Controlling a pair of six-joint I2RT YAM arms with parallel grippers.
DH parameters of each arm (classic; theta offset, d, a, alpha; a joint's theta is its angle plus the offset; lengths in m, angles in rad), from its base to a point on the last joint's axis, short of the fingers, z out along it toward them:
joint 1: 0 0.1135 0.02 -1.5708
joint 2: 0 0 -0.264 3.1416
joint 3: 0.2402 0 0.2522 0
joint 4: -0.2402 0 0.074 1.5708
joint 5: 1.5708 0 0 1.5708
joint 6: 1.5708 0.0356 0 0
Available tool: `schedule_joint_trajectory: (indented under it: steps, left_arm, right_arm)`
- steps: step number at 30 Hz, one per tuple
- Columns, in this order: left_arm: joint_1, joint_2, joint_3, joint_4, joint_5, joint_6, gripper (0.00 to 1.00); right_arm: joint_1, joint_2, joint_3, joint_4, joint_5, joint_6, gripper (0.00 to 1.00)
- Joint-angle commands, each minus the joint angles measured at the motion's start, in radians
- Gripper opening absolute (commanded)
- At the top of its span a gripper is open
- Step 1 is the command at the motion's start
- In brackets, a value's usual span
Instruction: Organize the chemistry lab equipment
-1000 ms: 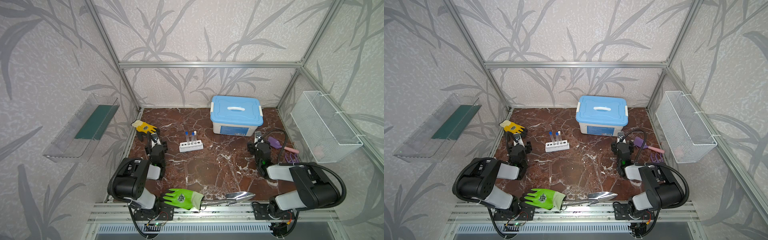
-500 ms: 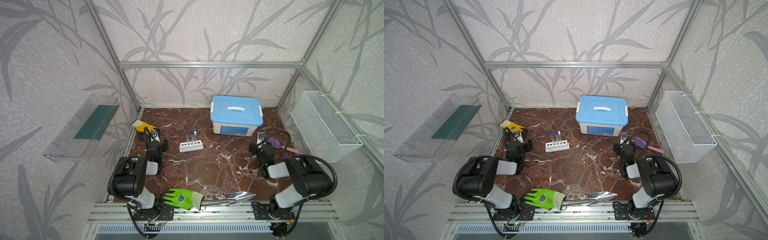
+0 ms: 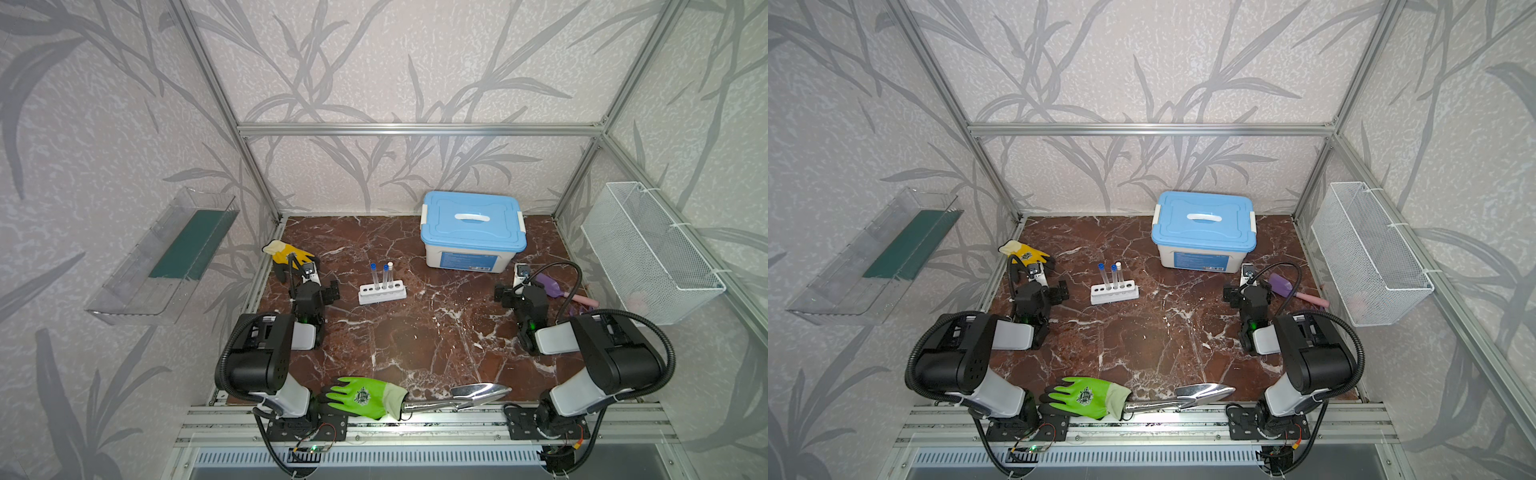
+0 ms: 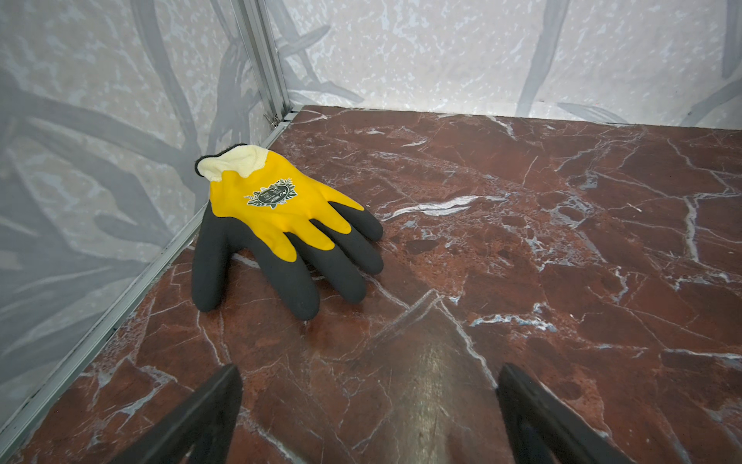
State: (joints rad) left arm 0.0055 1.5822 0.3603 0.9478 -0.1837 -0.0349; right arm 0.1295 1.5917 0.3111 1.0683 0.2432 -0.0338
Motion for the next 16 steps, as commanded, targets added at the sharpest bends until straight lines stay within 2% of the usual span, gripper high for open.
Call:
schedule_joint_trajectory:
  steps: [1,16]
  left_arm:
    - [0.001,-0.012,0.018,0.000,0.005,0.001,0.99]
    - [0.003,-0.013,0.018,-0.001,0.010,0.000,0.99]
  right_arm:
    - [-0.005,-0.001,0.018,0.004,-0.002,0.008,0.99]
    - [-0.005,-0.001,0.019,0.002,-0.001,0.008,0.99]
